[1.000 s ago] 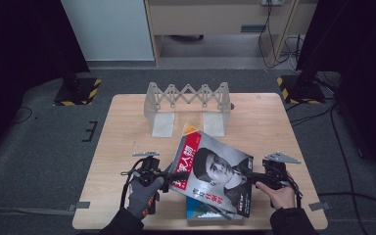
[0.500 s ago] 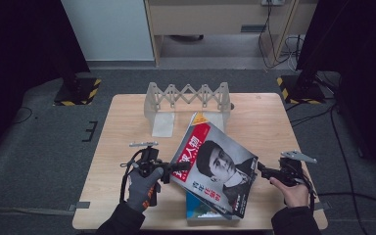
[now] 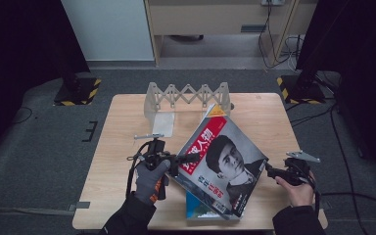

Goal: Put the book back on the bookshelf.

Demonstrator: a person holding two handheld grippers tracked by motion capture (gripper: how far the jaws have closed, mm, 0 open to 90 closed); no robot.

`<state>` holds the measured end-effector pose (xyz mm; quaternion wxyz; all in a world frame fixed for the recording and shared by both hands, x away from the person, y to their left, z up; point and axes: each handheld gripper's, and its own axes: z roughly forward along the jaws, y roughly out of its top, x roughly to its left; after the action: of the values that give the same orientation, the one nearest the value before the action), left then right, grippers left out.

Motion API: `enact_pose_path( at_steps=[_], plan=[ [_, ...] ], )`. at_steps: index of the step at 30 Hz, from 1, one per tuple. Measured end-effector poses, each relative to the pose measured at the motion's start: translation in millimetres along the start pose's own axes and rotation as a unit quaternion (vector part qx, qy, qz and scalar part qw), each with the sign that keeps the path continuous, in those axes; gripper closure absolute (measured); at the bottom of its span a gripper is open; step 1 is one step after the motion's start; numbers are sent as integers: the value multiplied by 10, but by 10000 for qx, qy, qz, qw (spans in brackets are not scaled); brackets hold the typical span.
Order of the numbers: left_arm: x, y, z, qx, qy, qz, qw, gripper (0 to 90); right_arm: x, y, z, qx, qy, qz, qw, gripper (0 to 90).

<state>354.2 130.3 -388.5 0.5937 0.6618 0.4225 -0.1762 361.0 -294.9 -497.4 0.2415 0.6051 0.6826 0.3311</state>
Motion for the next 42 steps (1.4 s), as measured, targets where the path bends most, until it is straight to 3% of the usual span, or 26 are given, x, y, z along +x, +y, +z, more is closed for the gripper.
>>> enact_pose_path(
  at_steps=[5, 10, 15, 23, 27, 33, 39, 40, 42],
  plan=[
    [-129, 118, 19, -85, -25, 161, 9998, 862, -36, -5, 28, 16, -55, -70, 10000, 67],
    [-157, 189, -42, -219, -55, 184, 9996, 863, -67, -20, 60, 67, -38, -78, 9999, 60],
    [-201, 307, -155, -364, 80, 313, 9988, 862, -79, -52, 129, 311, 13, -225, 9993, 55],
    [-224, 450, -284, -680, 44, 301, 9972, 863, -88, -79, 182, 427, 43, -304, 9986, 55],
    [-257, 563, -408, -852, 227, 450, 9951, 862, -92, -100, 243, 592, 36, -543, 9968, 45],
    [-231, 632, -520, -1018, 331, 427, 9933, 863, -102, -151, 298, 807, 170, -593, 9948, 43],
    [-202, 732, -674, -1236, 513, 466, 9899, 863, -90, -185, 318, 703, 199, -691, 9949, 25],
    [-197, 771, -717, -1285, 627, 517, 9884, 863, -88, -224, 329, 520, 222, -677, 9961, 4],
    [-189, 807, -759, -1352, 723, 509, 9869, 863, -90, -235, 332, 458, 211, -694, 9963, 4]
  ],
)
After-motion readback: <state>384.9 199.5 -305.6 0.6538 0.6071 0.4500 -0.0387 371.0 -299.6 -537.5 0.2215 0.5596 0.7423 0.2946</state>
